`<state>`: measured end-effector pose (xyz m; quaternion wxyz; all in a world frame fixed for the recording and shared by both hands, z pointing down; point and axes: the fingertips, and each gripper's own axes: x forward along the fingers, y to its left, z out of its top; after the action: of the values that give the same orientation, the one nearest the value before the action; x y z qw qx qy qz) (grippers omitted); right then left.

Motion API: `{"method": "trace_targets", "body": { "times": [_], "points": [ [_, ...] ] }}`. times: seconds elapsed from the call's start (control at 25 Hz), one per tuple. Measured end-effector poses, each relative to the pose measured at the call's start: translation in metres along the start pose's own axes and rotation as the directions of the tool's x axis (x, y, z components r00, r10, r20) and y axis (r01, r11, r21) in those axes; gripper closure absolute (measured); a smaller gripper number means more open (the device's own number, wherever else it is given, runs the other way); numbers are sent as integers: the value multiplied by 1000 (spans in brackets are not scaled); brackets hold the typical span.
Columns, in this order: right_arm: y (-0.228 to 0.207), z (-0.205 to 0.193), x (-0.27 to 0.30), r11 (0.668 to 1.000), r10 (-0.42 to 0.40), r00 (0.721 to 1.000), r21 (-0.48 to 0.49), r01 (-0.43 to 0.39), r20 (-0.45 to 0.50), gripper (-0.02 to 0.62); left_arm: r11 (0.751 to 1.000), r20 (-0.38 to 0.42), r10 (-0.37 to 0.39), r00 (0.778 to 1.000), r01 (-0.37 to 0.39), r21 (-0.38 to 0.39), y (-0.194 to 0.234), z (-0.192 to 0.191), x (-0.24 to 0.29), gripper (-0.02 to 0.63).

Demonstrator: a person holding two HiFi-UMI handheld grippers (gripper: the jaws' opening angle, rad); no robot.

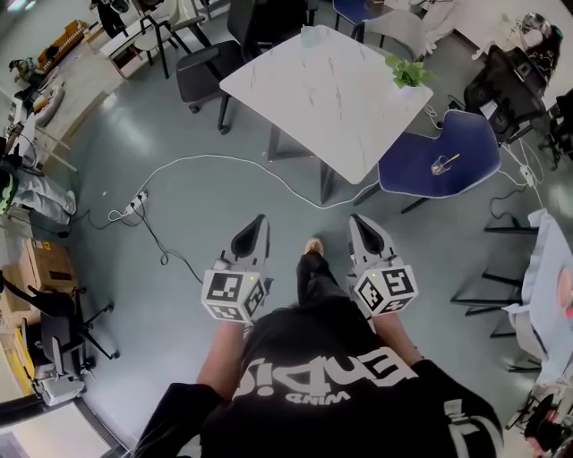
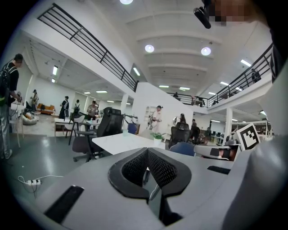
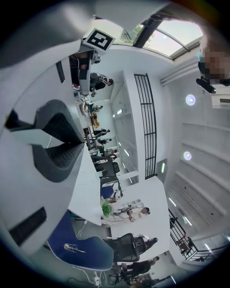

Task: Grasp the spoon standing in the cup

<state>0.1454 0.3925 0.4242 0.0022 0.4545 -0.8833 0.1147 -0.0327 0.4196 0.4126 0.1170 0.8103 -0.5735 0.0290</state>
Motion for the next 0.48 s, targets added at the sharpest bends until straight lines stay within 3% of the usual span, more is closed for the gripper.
{"method": "trace_targets", "body": {
  "times": [0.48],
  "points": [
    [-56, 25, 83, 1000, -8, 1000, 14, 8, -26, 583, 1000, 3, -16, 1000, 16, -13, 32, 38, 96, 592]
  ]
}}
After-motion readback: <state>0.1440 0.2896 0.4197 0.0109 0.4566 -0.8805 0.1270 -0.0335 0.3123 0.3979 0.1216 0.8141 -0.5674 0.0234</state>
